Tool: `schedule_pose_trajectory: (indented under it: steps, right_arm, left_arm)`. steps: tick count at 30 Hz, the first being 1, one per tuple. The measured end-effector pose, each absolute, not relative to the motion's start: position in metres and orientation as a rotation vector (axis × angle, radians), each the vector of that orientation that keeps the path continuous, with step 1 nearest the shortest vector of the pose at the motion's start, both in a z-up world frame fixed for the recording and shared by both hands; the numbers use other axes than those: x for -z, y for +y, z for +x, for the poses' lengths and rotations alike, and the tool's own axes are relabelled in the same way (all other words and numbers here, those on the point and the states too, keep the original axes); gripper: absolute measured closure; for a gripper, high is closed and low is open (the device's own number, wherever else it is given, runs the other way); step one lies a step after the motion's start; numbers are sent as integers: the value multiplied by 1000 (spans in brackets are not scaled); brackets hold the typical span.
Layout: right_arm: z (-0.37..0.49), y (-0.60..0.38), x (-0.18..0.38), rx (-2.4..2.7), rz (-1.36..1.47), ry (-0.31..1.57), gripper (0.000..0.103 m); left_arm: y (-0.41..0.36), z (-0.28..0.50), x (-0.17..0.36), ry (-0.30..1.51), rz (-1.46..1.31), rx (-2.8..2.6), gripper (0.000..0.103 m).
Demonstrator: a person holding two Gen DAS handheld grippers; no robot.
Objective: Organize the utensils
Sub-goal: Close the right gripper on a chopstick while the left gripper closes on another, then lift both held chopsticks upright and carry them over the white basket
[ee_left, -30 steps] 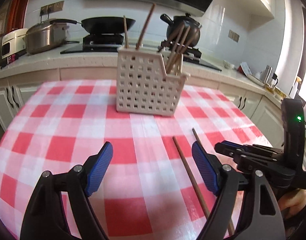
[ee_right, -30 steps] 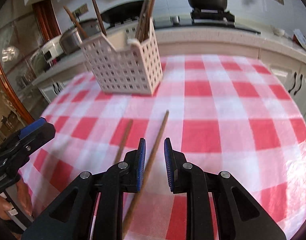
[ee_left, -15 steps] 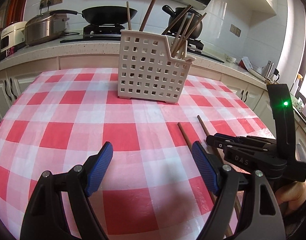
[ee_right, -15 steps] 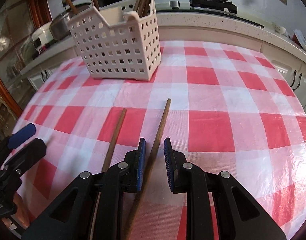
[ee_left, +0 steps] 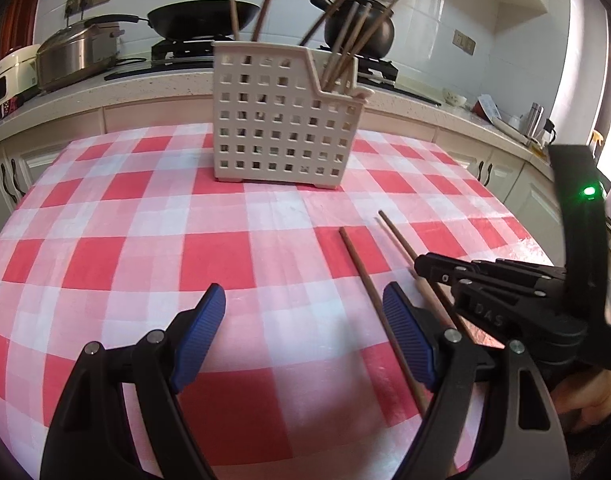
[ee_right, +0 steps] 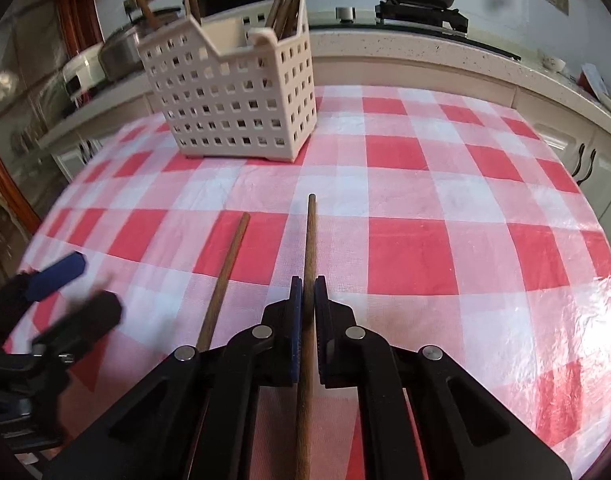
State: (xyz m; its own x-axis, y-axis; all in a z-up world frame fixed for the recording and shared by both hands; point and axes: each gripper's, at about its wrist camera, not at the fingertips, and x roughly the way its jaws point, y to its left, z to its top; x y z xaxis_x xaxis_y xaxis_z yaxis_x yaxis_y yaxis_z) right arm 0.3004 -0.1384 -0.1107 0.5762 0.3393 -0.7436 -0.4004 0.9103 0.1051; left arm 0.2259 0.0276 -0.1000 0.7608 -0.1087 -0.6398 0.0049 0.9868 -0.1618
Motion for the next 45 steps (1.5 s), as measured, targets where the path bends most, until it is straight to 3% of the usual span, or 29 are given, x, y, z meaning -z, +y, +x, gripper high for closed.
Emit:
schedule_pose_trajectory:
  steps: [7, 19, 31, 45]
  right_arm:
    - [295, -160, 102, -462, -7, 833, 96]
    - [292, -188, 96, -504, 44, 820, 96]
    - [294, -191, 99, -523, 41, 828, 96]
    - [285, -190, 82, -534, 47, 783, 96]
  left_arm:
    - [-6, 243, 108, 767, -101, 76, 25]
    - [-36, 268, 122, 864, -56, 49, 64]
    - [-34, 272, 122, 867, -61, -19, 93]
    - [-27, 259, 105, 802, -96, 12, 97]
